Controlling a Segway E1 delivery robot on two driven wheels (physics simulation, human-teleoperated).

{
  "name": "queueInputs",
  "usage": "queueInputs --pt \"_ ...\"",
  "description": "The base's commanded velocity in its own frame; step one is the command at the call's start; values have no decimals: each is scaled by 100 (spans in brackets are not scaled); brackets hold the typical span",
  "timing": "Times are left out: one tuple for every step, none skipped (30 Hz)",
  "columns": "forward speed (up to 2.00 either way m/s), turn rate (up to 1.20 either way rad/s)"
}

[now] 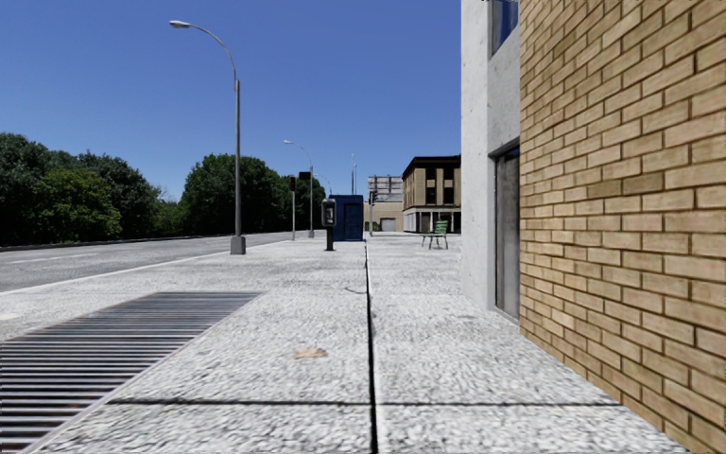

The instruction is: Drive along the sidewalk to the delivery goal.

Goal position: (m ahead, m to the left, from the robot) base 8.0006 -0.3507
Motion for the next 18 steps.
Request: queueInputs --pt "200 0" --pt "200 0" --pt "200 0" --pt "200 0" --pt "200 0" --pt "200 0" --pt "200 -12" --pt "200 -12" --pt "200 -26" --pt "200 -29" --pt "200 -30" --pt "200 -29" --pt "200 -29" --pt "200 -29" --pt "200 -28" --pt "200 -27" --pt "200 -27" --pt "200 -24"
